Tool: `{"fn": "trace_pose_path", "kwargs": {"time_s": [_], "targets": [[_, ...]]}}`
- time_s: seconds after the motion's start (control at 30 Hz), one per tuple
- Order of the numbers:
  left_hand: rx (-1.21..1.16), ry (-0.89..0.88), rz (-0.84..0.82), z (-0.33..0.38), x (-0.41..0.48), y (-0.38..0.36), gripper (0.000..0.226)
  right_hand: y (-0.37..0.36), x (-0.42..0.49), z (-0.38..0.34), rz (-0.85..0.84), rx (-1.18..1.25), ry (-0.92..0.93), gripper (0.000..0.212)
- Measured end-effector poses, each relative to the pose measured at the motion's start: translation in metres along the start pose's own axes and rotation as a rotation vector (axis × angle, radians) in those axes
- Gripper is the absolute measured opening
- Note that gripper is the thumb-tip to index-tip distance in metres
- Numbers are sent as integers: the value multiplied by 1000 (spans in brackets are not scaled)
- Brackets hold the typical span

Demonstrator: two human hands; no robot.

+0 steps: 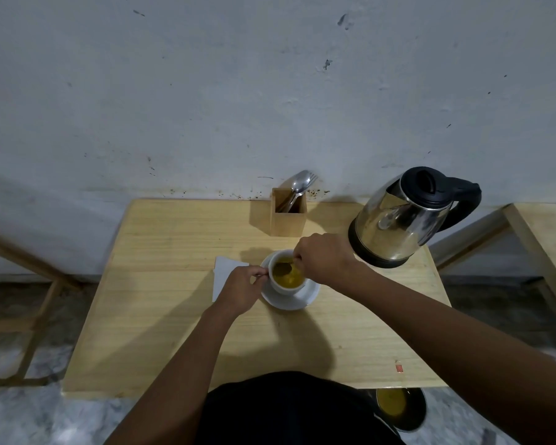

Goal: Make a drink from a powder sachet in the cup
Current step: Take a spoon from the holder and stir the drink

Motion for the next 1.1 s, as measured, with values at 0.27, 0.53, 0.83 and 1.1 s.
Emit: {"fn": "trace_pose_path", "kwargs": {"time_s": [0.27,0.53,0.83,1.1], "targets": [[2,1,6,-2,1,0,22,-1,-3,13,-20,-76,-39,16],[5,-8,3,0,1,0,22,-11,2,6,-9,109,-29,22],[6,1,12,-1,1,0,21,-4,-2,20,0,-47,-80,14],[-19,5,12,-2,1,0,22,-8,0,6,-2,115,-48,23]]}}
Point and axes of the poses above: each hand's wrist, its own x-axis towards the middle knuckle, its own y-axis out of the back of the hand, z = x × y, the point moved 10 cm from there along x, towards the middle knuckle, and after that the axes turned 8 degrees about -y, right-handed, at the moved point
